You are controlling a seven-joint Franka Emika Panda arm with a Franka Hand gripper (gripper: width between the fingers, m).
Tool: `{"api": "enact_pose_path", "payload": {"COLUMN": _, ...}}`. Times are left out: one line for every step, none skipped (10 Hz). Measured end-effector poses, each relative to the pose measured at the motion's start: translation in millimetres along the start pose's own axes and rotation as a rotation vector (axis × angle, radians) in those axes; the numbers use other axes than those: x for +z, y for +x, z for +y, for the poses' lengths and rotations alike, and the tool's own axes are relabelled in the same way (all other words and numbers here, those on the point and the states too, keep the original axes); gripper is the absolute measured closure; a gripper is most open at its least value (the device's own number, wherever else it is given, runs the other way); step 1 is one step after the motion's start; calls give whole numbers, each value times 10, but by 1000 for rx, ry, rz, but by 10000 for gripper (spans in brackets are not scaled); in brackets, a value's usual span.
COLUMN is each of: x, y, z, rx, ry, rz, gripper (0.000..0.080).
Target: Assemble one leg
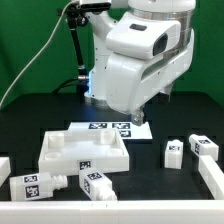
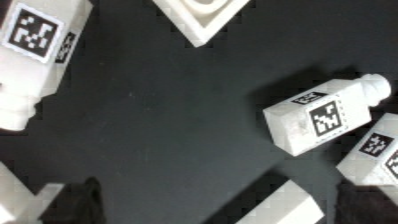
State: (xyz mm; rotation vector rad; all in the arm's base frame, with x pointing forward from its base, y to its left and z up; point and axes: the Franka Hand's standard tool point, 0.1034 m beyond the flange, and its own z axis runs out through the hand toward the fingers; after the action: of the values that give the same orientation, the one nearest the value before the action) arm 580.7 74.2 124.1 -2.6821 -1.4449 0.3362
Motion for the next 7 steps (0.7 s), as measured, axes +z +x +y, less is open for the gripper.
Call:
{"api": "enact_pose_path", "payload": {"x": 3, "y": 2, "z": 2, "rx": 0, "ry": 0, "rz": 0, "gripper": 150}}
{"api": "enact_pose_path", "payload": {"x": 2, "y": 3, "z": 3, "rx": 0, "ry": 0, "rz": 0, "gripper": 150}}
{"api": "enact_pose_path", "payload": {"x": 3, "y": 4, "z": 4, "rx": 0, "ry": 0, "rz": 0, "gripper": 150}}
{"api": "enact_pose_path", "payload": {"x": 5, "y": 3, "z": 4, "rx": 1, "ry": 1, "rz": 0, "gripper": 150}}
{"api": "enact_pose_path", "payload": {"x": 6, "y": 1, "z": 5, "rx": 1, "ry": 1, "rz": 0, "gripper": 150}}
{"api": "enact_pose_path", "payload": {"x": 8, "y": 0, "z": 6, "rx": 1, "ry": 1, "rz": 0, "gripper": 150}}
{"api": "enact_pose_path", "payload": {"x": 9, "y": -1, "z": 6, "rx": 2, "ry": 2, "rz": 0, "gripper": 150}}
